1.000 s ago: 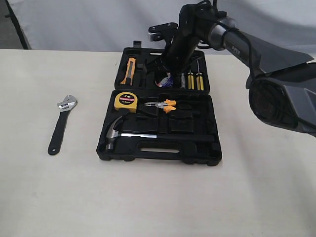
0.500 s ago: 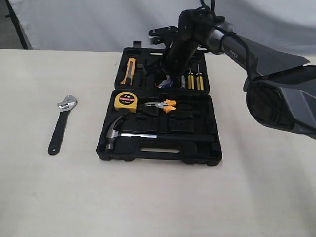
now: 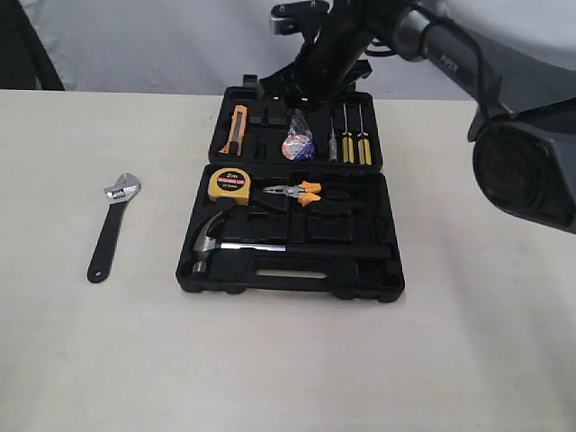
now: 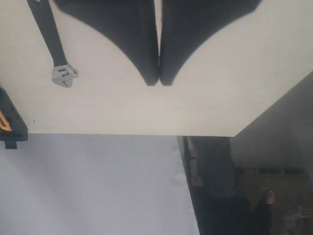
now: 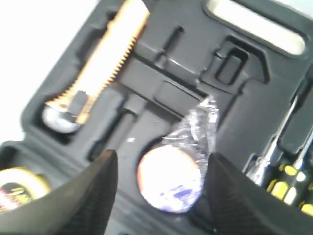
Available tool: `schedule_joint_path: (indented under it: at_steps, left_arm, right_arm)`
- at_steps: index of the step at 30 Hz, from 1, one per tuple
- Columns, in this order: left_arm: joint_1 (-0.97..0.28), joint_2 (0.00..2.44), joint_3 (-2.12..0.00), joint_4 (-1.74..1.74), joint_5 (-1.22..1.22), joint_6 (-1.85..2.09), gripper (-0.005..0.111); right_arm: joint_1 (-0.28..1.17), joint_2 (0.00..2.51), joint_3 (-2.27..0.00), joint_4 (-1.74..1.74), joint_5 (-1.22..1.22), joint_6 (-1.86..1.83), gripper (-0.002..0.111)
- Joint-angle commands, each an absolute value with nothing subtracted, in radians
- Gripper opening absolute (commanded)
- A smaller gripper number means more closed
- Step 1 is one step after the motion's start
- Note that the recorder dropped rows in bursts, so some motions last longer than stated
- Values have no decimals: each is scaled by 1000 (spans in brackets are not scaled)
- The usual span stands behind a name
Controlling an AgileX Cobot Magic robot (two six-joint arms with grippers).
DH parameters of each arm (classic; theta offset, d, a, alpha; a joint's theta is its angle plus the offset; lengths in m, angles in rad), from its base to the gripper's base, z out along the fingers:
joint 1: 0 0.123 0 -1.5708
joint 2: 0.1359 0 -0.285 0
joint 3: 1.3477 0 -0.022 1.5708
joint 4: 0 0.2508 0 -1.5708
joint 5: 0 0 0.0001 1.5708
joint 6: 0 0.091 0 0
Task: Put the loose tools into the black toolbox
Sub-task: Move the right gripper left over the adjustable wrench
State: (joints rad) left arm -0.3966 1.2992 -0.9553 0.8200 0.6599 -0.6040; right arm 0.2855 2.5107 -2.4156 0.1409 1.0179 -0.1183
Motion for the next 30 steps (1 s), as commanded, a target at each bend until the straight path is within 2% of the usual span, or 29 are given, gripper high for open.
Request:
schedule_joint_path:
  at_steps: [1, 3, 5, 11, 16, 25, 27, 30]
  left_arm:
    - [-393, 1291, -946, 806, 643, -614, 1]
    - [-393, 1291, -946, 806, 643, -614, 1]
    - [-393, 1291, -946, 806, 643, -614, 1]
    - [-393, 1291, -946, 806, 643, -614, 1]
    - [-393, 1291, -946, 806, 643, -614, 1]
    - [-393, 1291, -946, 806, 643, -614, 1]
    - [-393, 1291, -946, 806, 643, -614, 1]
    - [-393, 1291, -946, 806, 643, -614, 1]
  right_arm:
    - [283, 2480, -2419, 239, 1081, -121, 52]
    - [283, 2480, -2419, 320, 1101, -128, 51]
    - [289, 2480, -2419, 391, 1122, -131, 44]
    - [367, 2480, -2419, 475, 1157, -161, -1]
    - [508, 2488, -2419, 400, 1084, -98, -1]
    - [793, 2567, -2419, -161, 839, 275, 0]
    - [814, 2589, -2419, -189, 783, 349, 6]
    - [821, 2625, -2419, -189, 714, 413, 30]
